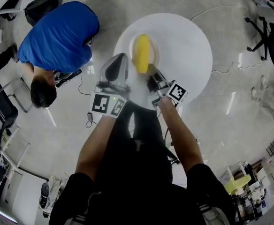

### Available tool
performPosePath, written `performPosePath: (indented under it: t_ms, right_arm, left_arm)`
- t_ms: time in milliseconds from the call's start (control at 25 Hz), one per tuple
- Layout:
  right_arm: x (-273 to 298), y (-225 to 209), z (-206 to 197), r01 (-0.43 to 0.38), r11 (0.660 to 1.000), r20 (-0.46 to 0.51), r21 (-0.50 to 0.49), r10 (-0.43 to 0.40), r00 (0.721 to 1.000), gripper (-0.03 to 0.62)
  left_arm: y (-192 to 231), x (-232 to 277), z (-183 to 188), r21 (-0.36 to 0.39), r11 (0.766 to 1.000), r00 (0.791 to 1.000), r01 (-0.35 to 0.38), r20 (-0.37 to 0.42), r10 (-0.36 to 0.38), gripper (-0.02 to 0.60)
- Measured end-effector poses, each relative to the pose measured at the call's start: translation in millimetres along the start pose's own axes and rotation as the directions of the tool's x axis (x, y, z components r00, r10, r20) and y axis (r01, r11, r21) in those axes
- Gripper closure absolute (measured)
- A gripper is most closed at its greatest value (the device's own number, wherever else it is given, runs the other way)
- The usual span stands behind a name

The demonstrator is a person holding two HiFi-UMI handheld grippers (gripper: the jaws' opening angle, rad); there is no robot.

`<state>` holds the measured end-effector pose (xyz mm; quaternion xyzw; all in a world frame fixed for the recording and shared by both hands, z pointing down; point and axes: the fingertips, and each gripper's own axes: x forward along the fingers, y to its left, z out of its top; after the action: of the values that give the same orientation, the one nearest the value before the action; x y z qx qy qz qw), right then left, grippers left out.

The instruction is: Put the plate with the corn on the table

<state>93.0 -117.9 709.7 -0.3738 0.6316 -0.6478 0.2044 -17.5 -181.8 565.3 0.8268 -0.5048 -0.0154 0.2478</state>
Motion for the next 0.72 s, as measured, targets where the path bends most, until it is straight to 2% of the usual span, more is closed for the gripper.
performPosePath:
  t_ms: [720]
  right_arm:
    - [5,-14,3,0.039,0.999,-0.01,0.018,-0.039,0.999,0.546]
  left_arm:
    - [4,5,0,-0.011,1.0,1.0,0.005,0.004,-0.005,0.58]
